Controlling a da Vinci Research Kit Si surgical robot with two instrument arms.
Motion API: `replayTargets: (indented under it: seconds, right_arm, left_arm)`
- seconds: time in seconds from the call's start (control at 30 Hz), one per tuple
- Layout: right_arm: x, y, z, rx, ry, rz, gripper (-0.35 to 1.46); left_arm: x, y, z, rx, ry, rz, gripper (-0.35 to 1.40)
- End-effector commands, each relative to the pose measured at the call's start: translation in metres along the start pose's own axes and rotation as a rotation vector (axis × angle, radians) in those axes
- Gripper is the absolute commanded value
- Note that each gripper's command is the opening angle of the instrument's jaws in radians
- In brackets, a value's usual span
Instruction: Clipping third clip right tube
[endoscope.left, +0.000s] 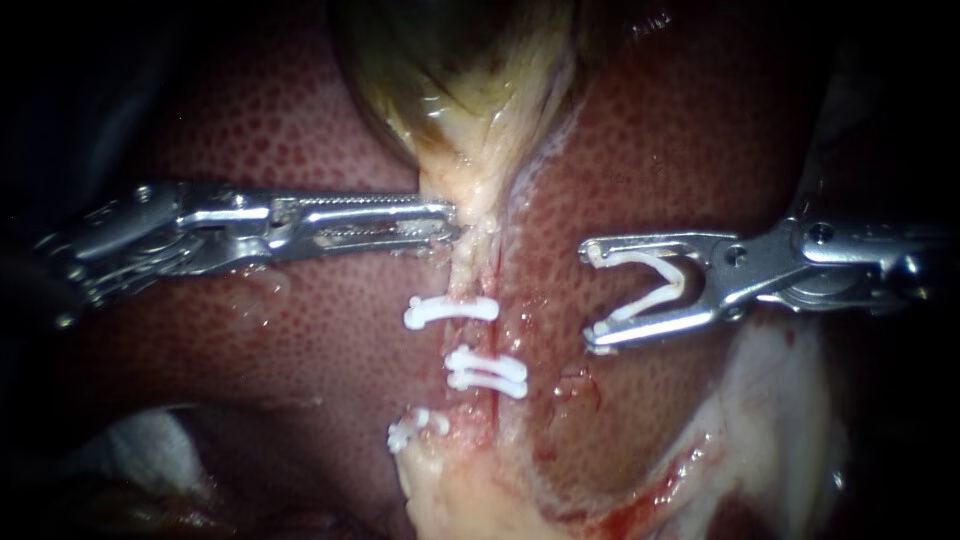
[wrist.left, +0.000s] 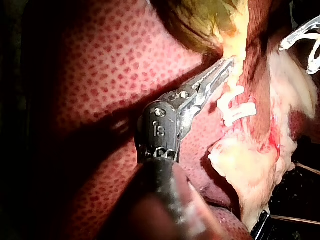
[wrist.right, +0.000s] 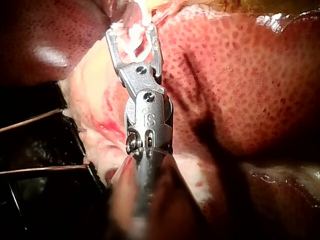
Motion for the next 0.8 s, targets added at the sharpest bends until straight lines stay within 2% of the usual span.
replayTargets:
  seconds: [0.03,0.17,0.3,0.37,0.53,0.67,0.8]
  right_arm:
    - [0.0000,0.0000,0.0000,0.001,0.000,0.000,0.50]
    - [0.0000,0.0000,0.0000,0.000,0.000,0.000,0.50]
    - [0.0000,0.0000,0.0000,0.000,0.000,0.000,0.50]
    - [0.0000,0.0000,0.0001,0.000,0.000,0.000,0.50]
    - [0.0000,0.0000,0.0001,0.000,0.000,0.000,0.50]
    - [0.0001,0.0000,0.0002,0.000,0.000,0.000,0.50]
    - [0.0001,0.0000,0.0002,0.000,0.000,0.000,0.50]
  left_arm:
    - [0.0001,0.0000,-0.0002,-0.001,0.000,0.000,-0.35]
    - [0.0010,-0.0001,-0.0017,-0.007,-0.004,-0.004,-0.35]
    - [0.0031,-0.0002,-0.0047,0.013,-0.001,-0.016,-0.35]
    - [0.0041,-0.0002,-0.0062,0.019,0.015,-0.029,-0.35]
    - [0.0067,-0.0003,-0.0100,0.036,0.049,-0.018,-0.35]
    - [0.0075,-0.0004,-0.0118,0.047,0.061,-0.015,-0.35]
    - [0.0076,-0.0005,-0.0123,0.048,0.064,-0.017,-0.35]
